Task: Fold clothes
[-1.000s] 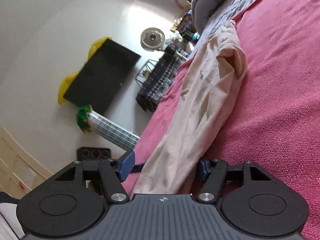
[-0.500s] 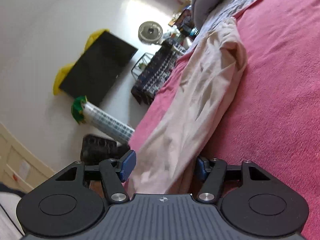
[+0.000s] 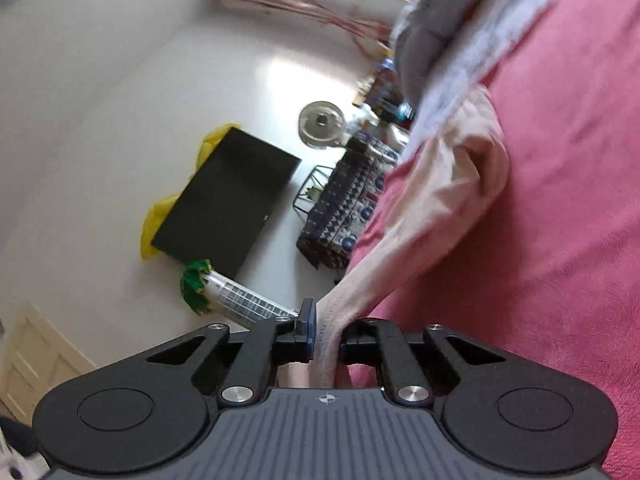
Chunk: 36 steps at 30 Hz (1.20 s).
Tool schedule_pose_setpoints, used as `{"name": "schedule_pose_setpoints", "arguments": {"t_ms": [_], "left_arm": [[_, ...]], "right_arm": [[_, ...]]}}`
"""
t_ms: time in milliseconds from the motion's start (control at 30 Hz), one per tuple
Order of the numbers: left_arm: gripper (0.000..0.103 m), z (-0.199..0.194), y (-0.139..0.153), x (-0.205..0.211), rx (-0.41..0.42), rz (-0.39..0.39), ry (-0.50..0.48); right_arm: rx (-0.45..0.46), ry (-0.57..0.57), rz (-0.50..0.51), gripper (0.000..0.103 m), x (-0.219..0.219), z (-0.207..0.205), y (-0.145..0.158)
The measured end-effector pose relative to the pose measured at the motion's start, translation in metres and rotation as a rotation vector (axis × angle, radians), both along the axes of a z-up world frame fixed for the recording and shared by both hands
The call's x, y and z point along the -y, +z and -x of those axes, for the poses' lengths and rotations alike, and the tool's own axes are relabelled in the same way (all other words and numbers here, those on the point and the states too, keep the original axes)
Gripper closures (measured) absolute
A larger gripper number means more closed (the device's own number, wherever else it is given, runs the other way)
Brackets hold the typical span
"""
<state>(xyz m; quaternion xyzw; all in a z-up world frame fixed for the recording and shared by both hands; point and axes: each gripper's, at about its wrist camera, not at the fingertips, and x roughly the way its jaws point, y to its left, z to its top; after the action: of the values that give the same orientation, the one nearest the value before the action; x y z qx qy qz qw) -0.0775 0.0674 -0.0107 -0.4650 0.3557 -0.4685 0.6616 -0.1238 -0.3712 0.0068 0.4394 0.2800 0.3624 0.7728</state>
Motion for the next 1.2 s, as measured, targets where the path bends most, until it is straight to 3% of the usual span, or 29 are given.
{"name": "schedule_pose_setpoints", "arguments": {"t_ms": [100, 133, 200, 300, 500, 633, 733, 833, 933, 1067, 1133, 1200], "left_arm": [[0.102, -0.010, -0.024, 0.008, -0.163, -0.107, -0.008], [0.103, -0.010, -0.024, 0.009, -0.172, -0.105, -0.004], [0.103, -0.008, -0.021, 0.010, -0.179, -0.073, 0.006], [0.103, 0.007, 0.014, 0.002, -0.085, 0.044, 0.029], [0.103, 0.057, 0.120, -0.015, 0.190, 0.205, 0.021], [0.103, 0.094, 0.192, -0.019, 0.352, 0.276, 0.041], [0.103, 0.116, 0.238, -0.027, 0.427, 0.288, 0.064], [0.103, 0.130, 0.276, -0.025, 0.489, 0.228, 0.122], [0.099, 0.113, 0.306, -0.013, 0.537, 0.097, 0.188], [0.102, 0.046, 0.348, 0.009, 0.429, -0.098, 0.305], [0.102, 0.020, 0.373, 0.012, 0.375, -0.072, 0.343], [0.102, 0.020, 0.406, 0.016, 0.464, -0.053, 0.374]], "right_arm": [[-0.133, -0.007, 0.092, 0.090, 0.001, -0.008, -0.018], [-0.165, -0.014, 0.101, 0.091, 0.000, -0.008, -0.023], [-0.145, -0.041, 0.028, 0.092, 0.003, 0.002, -0.018], [-0.046, -0.072, -0.065, 0.091, 0.010, 0.022, 0.016], [0.260, -0.056, -0.138, 0.091, 0.013, 0.077, 0.127], [0.452, -0.050, -0.140, 0.091, 0.008, 0.114, 0.203], [0.541, -0.081, -0.104, 0.092, 0.007, 0.137, 0.246], [0.568, -0.119, -0.059, 0.092, 0.004, 0.149, 0.279], [0.547, -0.194, 0.061, 0.092, -0.011, 0.133, 0.303], [0.432, -0.330, 0.148, 0.092, -0.020, 0.061, 0.341], [0.415, -0.368, 0.133, 0.092, -0.025, 0.027, 0.372], [0.457, -0.383, 0.097, 0.092, -0.028, 0.017, 0.397]]}}
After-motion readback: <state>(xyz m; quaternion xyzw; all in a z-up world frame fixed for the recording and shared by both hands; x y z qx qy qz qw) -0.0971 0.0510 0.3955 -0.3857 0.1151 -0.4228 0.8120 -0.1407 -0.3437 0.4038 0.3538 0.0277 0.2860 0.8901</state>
